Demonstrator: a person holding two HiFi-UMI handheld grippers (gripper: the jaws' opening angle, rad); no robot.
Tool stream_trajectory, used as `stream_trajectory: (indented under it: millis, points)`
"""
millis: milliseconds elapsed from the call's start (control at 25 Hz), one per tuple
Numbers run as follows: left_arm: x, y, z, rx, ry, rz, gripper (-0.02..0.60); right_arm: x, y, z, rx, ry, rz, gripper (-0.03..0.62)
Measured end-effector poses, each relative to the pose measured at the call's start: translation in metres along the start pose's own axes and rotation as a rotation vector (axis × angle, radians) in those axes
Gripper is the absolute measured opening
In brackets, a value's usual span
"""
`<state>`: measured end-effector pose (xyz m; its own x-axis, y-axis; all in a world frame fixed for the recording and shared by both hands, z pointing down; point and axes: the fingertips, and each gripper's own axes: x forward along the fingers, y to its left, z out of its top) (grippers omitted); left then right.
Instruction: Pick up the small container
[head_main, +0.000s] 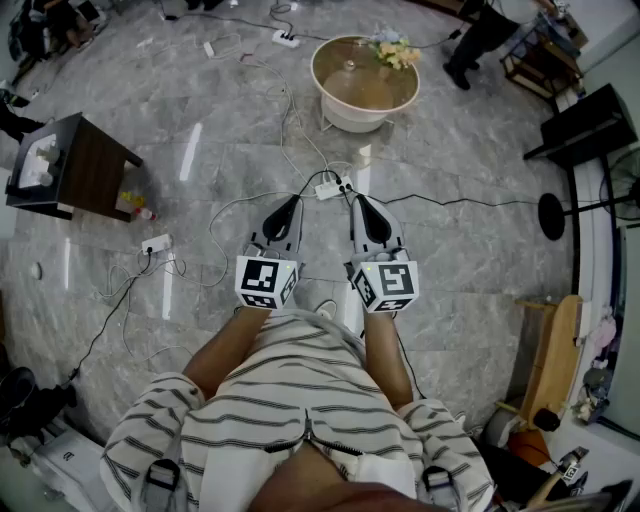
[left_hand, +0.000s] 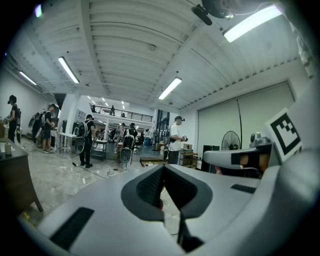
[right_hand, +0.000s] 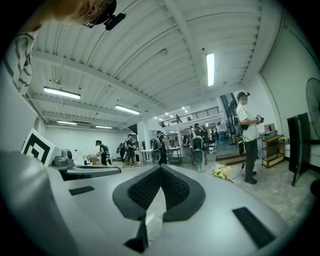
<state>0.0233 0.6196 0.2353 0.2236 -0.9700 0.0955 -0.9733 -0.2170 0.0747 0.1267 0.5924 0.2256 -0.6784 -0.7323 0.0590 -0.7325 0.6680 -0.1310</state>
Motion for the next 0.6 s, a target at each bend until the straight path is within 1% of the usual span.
stream_trajectory:
  millis: [240, 360, 440, 600]
  points:
    - [0.028, 0.044, 0.016, 0.016, -0.014, -0.051, 0.0, 0.048, 0.009, 0.009, 0.035, -0.023, -0.003, 0.009]
    - [0.04, 0.072, 0.025, 0.024, -0.027, -0.083, 0.0, 0.071, 0.009, 0.014, 0.034, -0.036, -0.064, 0.01]
    - [0.045, 0.091, 0.027, 0.008, -0.021, -0.097, 0.0, 0.083, 0.012, 0.016, 0.029, -0.035, -0.096, 0.011]
    - [0.061, 0.128, 0.022, -0.035, -0.008, -0.1, 0.0, 0.109, 0.022, 0.021, -0.027, -0.03, -0.119, 0.009]
